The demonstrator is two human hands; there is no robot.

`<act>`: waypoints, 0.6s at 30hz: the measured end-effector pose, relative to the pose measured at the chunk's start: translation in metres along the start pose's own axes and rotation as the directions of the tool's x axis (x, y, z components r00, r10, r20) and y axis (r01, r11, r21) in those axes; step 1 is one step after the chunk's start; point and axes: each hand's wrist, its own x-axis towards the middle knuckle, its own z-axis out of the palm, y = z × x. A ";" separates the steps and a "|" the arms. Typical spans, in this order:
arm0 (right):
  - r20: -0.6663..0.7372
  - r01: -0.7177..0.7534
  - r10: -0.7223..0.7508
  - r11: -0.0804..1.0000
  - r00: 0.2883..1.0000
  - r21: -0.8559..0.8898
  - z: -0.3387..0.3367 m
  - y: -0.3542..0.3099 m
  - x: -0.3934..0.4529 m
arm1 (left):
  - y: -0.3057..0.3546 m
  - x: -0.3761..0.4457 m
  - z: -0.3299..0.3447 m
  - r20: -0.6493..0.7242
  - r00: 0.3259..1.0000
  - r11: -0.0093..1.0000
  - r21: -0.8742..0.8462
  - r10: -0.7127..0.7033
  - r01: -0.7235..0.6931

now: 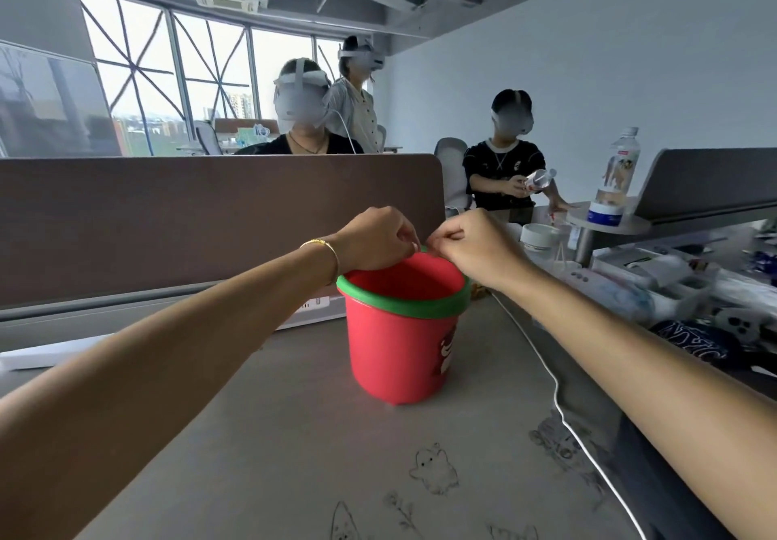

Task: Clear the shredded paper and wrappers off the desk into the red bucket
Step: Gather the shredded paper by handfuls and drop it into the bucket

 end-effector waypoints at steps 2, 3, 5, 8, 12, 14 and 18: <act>0.030 0.043 -0.042 0.998 0.999 -0.054 0.000 -0.006 -0.005 | 0.001 -0.008 -0.004 -0.037 0.999 1.000 0.030 0.004 -0.003; 0.047 0.067 -0.063 0.994 0.997 -0.090 0.000 -0.010 -0.009 | 0.002 -0.012 -0.007 -0.053 0.999 0.999 0.051 0.010 -0.008; 0.067 0.114 -0.106 0.985 0.992 -0.132 -0.001 -0.019 -0.016 | 0.003 -0.024 -0.012 -0.082 0.996 0.994 0.107 0.019 -0.011; 0.042 0.179 -0.174 0.974 0.984 -0.143 -0.001 -0.029 -0.027 | 0.005 -0.046 -0.020 -0.153 0.988 0.986 0.169 0.023 0.003; -0.018 0.220 -0.224 0.967 0.974 -0.127 0.001 -0.046 -0.052 | 0.008 -0.086 -0.030 -0.212 0.976 0.993 0.118 0.045 -0.020; -0.038 0.238 -0.243 0.965 0.969 -0.113 0.002 -0.054 -0.070 | 0.008 -0.110 -0.032 -0.224 0.974 0.998 0.059 0.043 -0.030; -0.017 0.270 -0.271 0.962 0.962 -0.044 0.005 -0.069 -0.109 | 0.014 -0.162 -0.024 -0.204 0.977 0.998 0.036 0.054 -0.047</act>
